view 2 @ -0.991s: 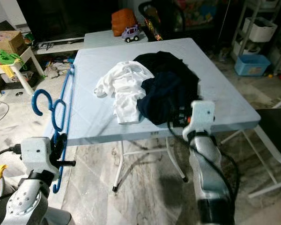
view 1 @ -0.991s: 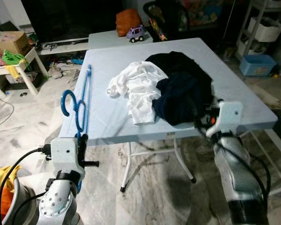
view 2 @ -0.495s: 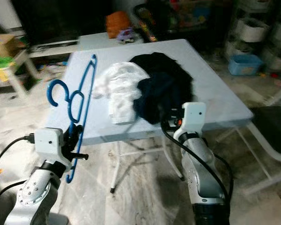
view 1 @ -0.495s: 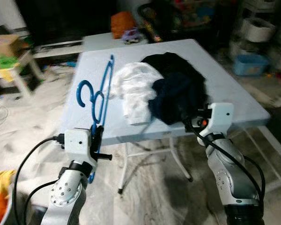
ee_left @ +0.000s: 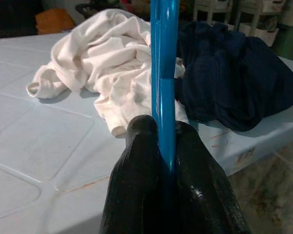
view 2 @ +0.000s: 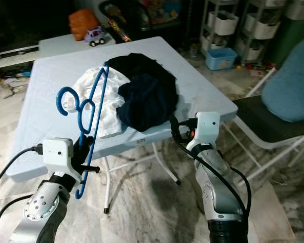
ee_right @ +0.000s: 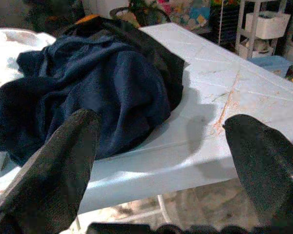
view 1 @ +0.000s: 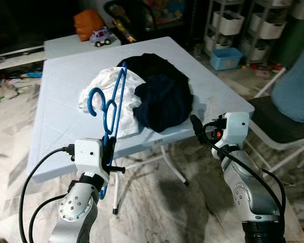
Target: Hang hanger
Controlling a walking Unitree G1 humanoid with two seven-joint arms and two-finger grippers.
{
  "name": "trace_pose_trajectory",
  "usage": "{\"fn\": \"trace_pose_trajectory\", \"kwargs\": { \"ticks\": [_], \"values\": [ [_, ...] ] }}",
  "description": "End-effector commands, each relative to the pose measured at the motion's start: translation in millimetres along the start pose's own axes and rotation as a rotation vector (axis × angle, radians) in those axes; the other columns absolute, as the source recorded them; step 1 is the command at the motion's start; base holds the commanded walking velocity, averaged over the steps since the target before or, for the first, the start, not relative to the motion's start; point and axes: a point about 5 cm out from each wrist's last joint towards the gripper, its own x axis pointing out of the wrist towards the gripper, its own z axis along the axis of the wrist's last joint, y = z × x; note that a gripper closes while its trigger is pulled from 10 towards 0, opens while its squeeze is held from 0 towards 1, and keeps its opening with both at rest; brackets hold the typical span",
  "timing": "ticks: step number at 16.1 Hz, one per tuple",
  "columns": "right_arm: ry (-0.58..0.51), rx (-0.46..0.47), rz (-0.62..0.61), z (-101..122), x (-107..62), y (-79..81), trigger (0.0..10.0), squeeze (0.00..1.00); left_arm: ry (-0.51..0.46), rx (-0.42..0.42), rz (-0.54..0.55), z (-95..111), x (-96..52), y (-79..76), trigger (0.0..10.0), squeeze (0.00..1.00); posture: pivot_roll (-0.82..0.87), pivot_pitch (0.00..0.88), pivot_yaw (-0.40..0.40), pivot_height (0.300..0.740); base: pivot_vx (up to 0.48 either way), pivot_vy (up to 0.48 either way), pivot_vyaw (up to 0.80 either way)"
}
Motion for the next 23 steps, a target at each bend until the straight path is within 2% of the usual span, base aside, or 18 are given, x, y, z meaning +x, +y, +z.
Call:
{"fn": "trace_pose_trajectory", "kwargs": {
  "ticks": [1, 5, 10, 15, 16, 17, 18, 19, 23],
  "values": [
    [-0.025, 0.03, 0.03, 8.2, 1.2, 6.1, 10.0, 0.0, 0.015, -0.002, 0.009, -0.7, -0.5, 0.9, 10.0, 0.0, -0.08, 0.04, 0.031, 0.74, 0.0, 0.0, 0.0],
    [0.019, 0.057, 0.024, 2.8, 2.1, 8.3, 10.0, 0.0, 0.016, -0.002, 0.03, 0.7, -1.2, 3.0, 10.0, 0.0, -0.07, 0.051, 0.032, 0.74, -0.277, 0.0, 0.0],
    [0.017, -0.039, 0.03, 3.1, 3.1, 15.3, 10.0, 0.0, 0.02, 0.008, 0.023, 1.5, 0.8, 1.5, 10.0, 0.0, -0.08, 0.054, 0.036, 0.74, -0.304, 0.0, 0.0],
    [-0.015, -0.04, 0.055, 6.5, 4.6, 17.6, 10.0, 0.0, 0.023, 0.013, 0.027, 1.7, 2.3, 2.3, 10.0, 0.0, -0.08, 0.054, 0.039, 0.74, -0.322, 0.0, 0.0],
    [-0.059, -0.09, 0.074, 9.8, 4.8, 20.6, 10.0, 0.0, 0.023, 0.016, 0.028, 1.9, 2.8, 2.6, 10.0, 0.0, -0.08, 0.053, 0.041, 0.74, -0.322, 0.0, 0.0],
    [-0.06, -0.101, 0.085, 9.7, 4.9, 22.1, 10.0, 0.0, 0.023, 0.016, 0.029, 1.8, 3.1, 2.8, 10.0, 0.0, -0.08, 0.052, 0.041, 0.74, -0.322, 0.0, 0.0],
    [-0.025, -0.013, 0.143, 8.0, 3.1, 26.3, 10.0, 0.0, 0.024, 0.018, 0.03, 1.8, 3.6, 2.7, 10.0, 0.0, -0.08, 0.052, 0.042, 0.74, -0.322, 0.0, 0.0],
    [-0.021, 0.027, 0.168, 8.1, 2.1, 28.5, 10.0, 0.0, 0.025, 0.02, 0.031, 1.5, 3.9, 2.4, 10.0, 0.0, -0.08, 0.052, 0.042, 0.74, -0.322, 0.0, 0.0],
    [-0.036, 0.053, 0.171, 8.3, 2.2, 27.6, 10.0, 0.0, 0.037, 0.029, 0.039, -0.6, 5.7, 4.3, 10.0, 0.0, -0.08, 0.048, 0.043, 0.74, -0.317, 0.0, 0.0]
  ]
}}
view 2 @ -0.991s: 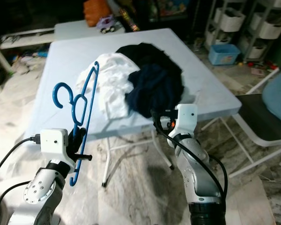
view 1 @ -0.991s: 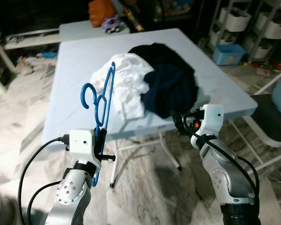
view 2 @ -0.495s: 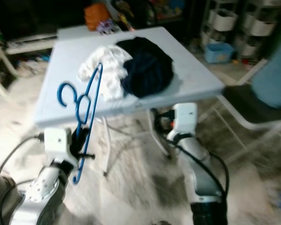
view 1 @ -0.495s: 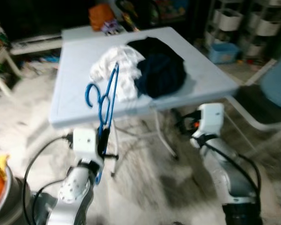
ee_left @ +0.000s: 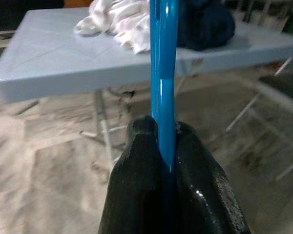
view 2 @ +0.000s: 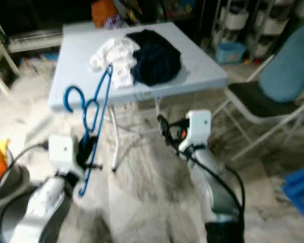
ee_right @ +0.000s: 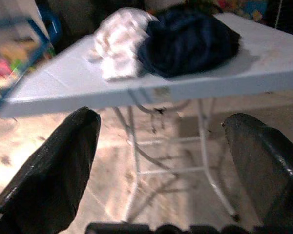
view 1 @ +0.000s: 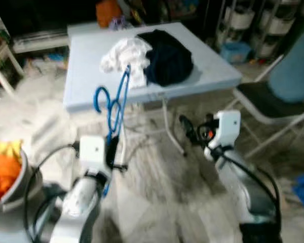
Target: Hang hanger
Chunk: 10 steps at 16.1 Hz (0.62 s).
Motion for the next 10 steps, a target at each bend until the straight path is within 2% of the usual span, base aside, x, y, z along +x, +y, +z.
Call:
{"fn": "trace_pose_trajectory", "kwargs": {
  "ticks": [1, 3, 7, 10],
  "values": [
    [-0.003, -0.02, 0.03, 2.6, 1.3, 4.2, 10.0, 0.0, -0.016, 0.009, 0.022, 2.4, 0.6, 2.9, 10.0, 0.0, -0.08, 0.047, 0.044, 0.74, 0.0, 0.0, 0.0],
    [-0.011, -0.05, 0.051, 3.8, 1.2, 7.4, 10.0, 0.0, -0.019, 0.015, 0.025, 2.4, 0.9, 3.1, 10.0, 0.0, -0.08, 0.046, 0.043, 0.74, 0.0, 0.0, 0.0],
    [-0.001, -0.002, 0.088, 1.4, 1.3, 12.4, 10.0, 0.0, -0.008, 0.049, 0.058, 0.6, 3.3, 6.1, 10.0, 0.0, -0.07, 0.042, 0.043, 0.74, 0.0, 0.0, 0.0],
    [-0.008, -0.018, 0.119, 3.1, 2.1, 14.3, 10.0, 0.0, 0.025, 0.067, 0.06, -4.0, 4.2, 7.8, 10.0, 0.0, -0.07, 0.051, 0.044, 0.74, 0.0, 0.0, 0.0]
  ]
}}
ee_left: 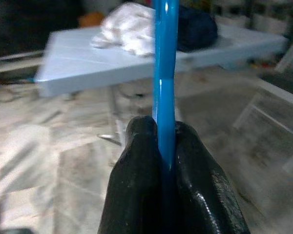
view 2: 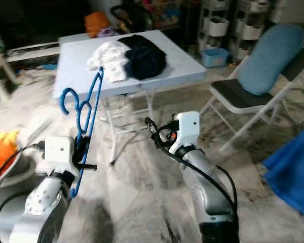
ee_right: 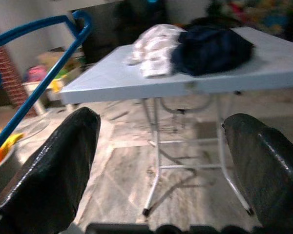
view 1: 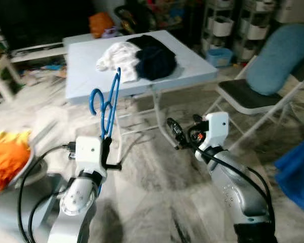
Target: Hang hanger
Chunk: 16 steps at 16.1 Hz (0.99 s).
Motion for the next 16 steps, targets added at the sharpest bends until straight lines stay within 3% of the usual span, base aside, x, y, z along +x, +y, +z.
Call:
{"fn": "trace_pose_trajectory", "kwargs": {
  "ticks": [1, 4, 8, 14, 16],
  "values": [
    [-0.021, -0.006, 0.045, 6.2, 3.8, 7.2, 10.0, 0.0, 0.073, 0.029, 0.023, -14.4, -4.3, 6.6, 10.0, 0.0, -0.07, 0.05, 0.043, 0.74, 0.0, 0.0, 0.0],
    [-0.007, -0.024, 0.063, 4.2, 2.7, 7.5, 10.0, 0.0, 0.131, 0.051, 0.04, -24.6, -5.4, 11.5, 10.0, 0.0, -0.07, 0.053, 0.043, 0.74, 0.0, 0.0, 0.0],
    [-0.01, -0.019, 0.091, 3.6, 1.2, 12.4, 10.0, 0.0, 0.13, 0.043, 0.025, -22.8, -2.5, 6.1, 10.0, 0.0, -0.08, 0.06, 0.047, 0.74, 0.0, 0.0, 0.0],
    [-0.024, -0.019, 0.06, 4.9, 0.9, 8.0, 10.0, 0.0, 0.138, 0.063, -0.05, -21.3, 2.4, 5.5, 10.0, 0.0, -0.08, 0.063, 0.054, 0.74, 0.0, 0.0, 0.0],
    [-0.023, -0.049, 0.068, 4.9, 0.5, 7.0, 10.0, 0.0, 0.153, 0.048, -0.154, -21.1, 2.0, -2.7, 10.0, 0.0, -0.08, 0.063, 0.054, 0.74, 0.0, 0.0, 0.0]
  ]
}}
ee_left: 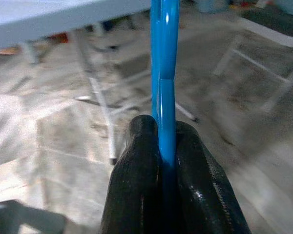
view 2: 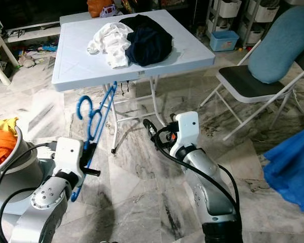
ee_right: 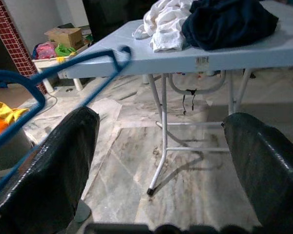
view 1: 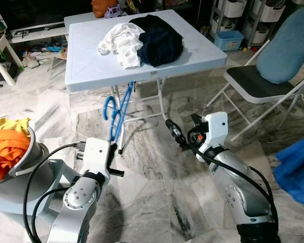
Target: Hang hanger
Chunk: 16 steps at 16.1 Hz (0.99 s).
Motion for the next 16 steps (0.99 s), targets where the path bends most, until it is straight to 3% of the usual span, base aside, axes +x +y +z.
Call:
{"fn": "trace_pose_trajectory", "kwargs": {
  "ticks": [1, 3, 5, 6, 7, 8, 10, 13, 14, 16],
  "values": [
    [-0.013, -0.07, 0.033, 5.8, 1.1, -0.2, 10.0, 0.0, 0.037, 0.019, -0.083, -3.7, -1.6, -3.8, 10.0, 0.0, -0.08, 0.064, 0.054, 0.74, 0.0, 0.0, 0.0],
    [-0.01, -0.189, 0.088, 9.0, 1.4, -7.3, 10.0, 0.0, 0.115, 0.095, -0.111, -16.7, -1.6, 6.0, 10.0, 0.0, -0.08, 0.064, 0.054, 0.74, 0.0, 0.0, 0.0],
    [-0.012, -0.227, 0.097, 11.7, 2.1, -13.6, 10.0, 0.0, 0.163, 0.104, -0.118, -24.6, -1.2, 10.8, 10.0, 0.0, -0.08, 0.06, 0.06, 0.74, 0.0, 0.0, 0.0],
    [0.004, -0.267, 0.153, 12.2, 1.0, -14.6, 10.0, 0.0, 0.173, 0.105, -0.178, -25.4, -2.0, 7.9, 10.0, 0.0, -0.08, 0.06, 0.06, 0.74, 0.0, 0.0, 0.0],
    [0.025, -0.326, 0.24, 12.8, -1.5, -14.6, 10.0, 0.0, 0.169, 0.115, -0.261, -22.9, -3.5, 5.1, 10.0, 0.0, -0.08, 0.061, 0.057, 0.74, 0.0, 0.0, 0.0],
    [0.084, -0.413, 0.454, 14.5, -9.6, -17.2, 10.0, 0.0, 0.121, 0.157, -0.457, -11.9, -9.0, 2.2, 10.0, 0.0, -0.08, 0.06, 0.056, 0.74, 0.0, 0.0, 0.0],
    [0.155, -0.495, 0.62, 14.9, -16.3, -21.2, 10.0, 0.0, 0.09, 0.212, -0.561, -5.2, -11.7, 5.9, 10.0, 0.0, -0.08, 0.059, 0.056, 0.74, 0.0, 0.0, 0.0],
    [0.233, -0.602, 0.734, 14.6, -16.6, -29.1, 10.0, 0.0, 0.058, 0.258, -0.627, 2.4, -10.1, 11.1, 10.0, 0.0, -0.08, 0.053, 0.058, 0.74, 0.0, 0.0, 0.0],
    [0.234, -0.69, 0.753, 17.3, -8.7, -31.4, 10.0, 0.0, 0.041, 0.256, -0.664, 6.4, -9.9, 11.5, 10.0, 0.0, -0.08, 0.051, 0.062, 0.74, 0.0, 0.0, 0.0],
    [0.215, -0.738, 0.786, 20.1, -0.3, -26.6, 10.0, 0.0, 0.03, 0.274, -0.719, 7.0, -11.9, 5.8, 10.0, 0.0, -0.08, 0.051, 0.065, 0.74, 0.0, 0.0, 0.0]
  ]
}}
